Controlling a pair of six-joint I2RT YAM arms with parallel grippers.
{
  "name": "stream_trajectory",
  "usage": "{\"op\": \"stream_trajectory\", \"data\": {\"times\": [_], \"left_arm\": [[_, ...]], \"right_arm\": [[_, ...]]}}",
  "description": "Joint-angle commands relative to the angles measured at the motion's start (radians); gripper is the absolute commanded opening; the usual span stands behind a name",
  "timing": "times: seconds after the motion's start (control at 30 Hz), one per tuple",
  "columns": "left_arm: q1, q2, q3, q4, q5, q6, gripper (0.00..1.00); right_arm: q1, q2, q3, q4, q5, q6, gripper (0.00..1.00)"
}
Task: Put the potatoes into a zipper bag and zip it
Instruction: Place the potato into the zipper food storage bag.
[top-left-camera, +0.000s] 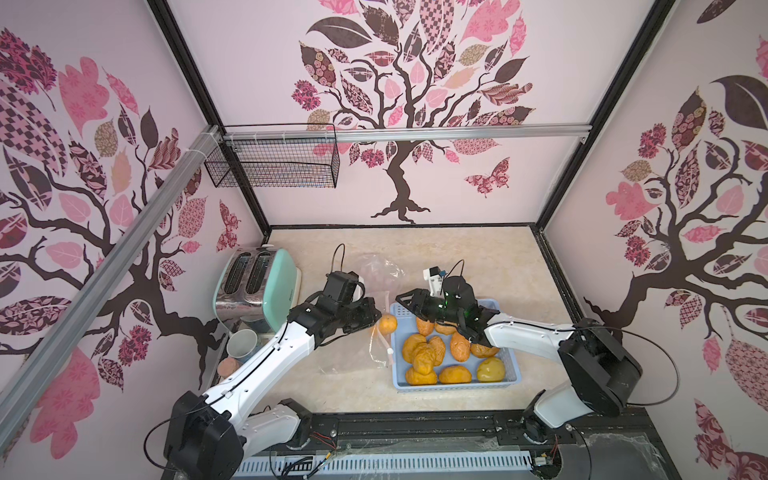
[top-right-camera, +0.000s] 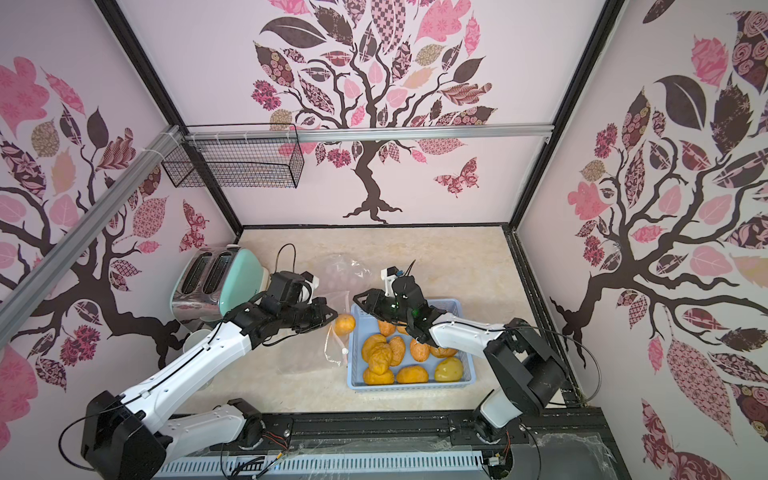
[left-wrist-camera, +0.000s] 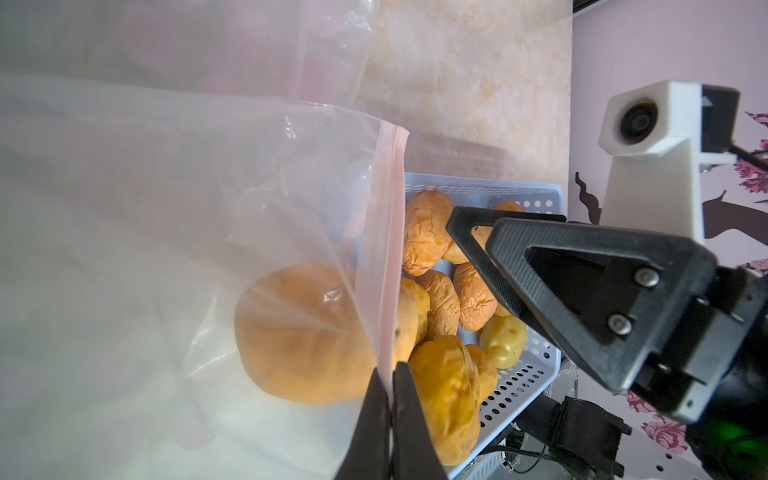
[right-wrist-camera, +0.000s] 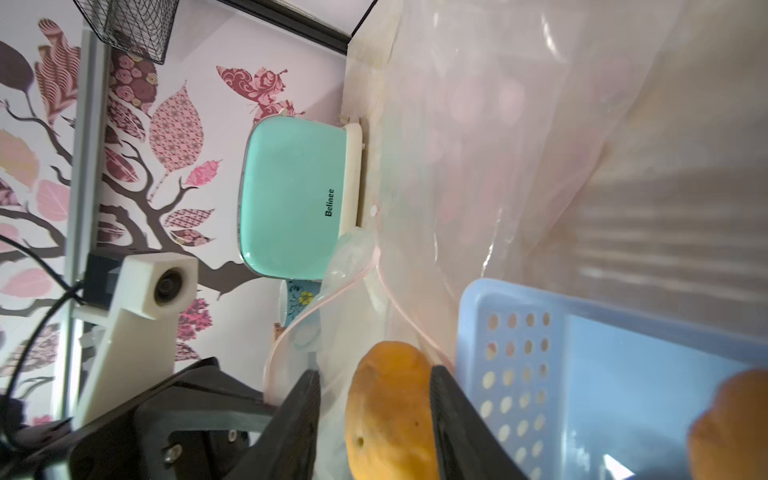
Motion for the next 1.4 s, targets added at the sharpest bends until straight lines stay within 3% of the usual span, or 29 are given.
{"op": "stream_trajectory", "data": {"times": [0.0,0.07,0.2,0.6,1.07,1.37], "left_arm": [[0.003,0.0,-0.002,0.018,0.027,0.019,0.0],[0.003,0.004,-0.004,0.026,0.029,0.014,0.0],[0.003,0.007,-0.006,0.03,0.032,0.012,0.0],[0.003,0.036,-0.009,0.051,0.047,0.012,0.0],[0.004,0.046,0.011,0.046,0.078,0.036,0.0],[0.003,-0.008,0.06,-0.027,0.076,0.096,0.0]], "right_arm": [[-0.003,-0.032,0.023,-0.214,0.038,-0.203,0.31],[0.0,-0.018,0.011,-0.213,0.014,-0.214,0.23],[0.017,0.005,0.005,-0.216,-0.017,-0.205,0.15],[0.069,0.102,0.09,-0.239,-0.104,-0.223,0.1],[0.107,0.172,0.148,-0.137,-0.242,-0.243,0.1],[0.107,0.126,0.151,-0.17,-0.285,-0.374,0.24]]}}
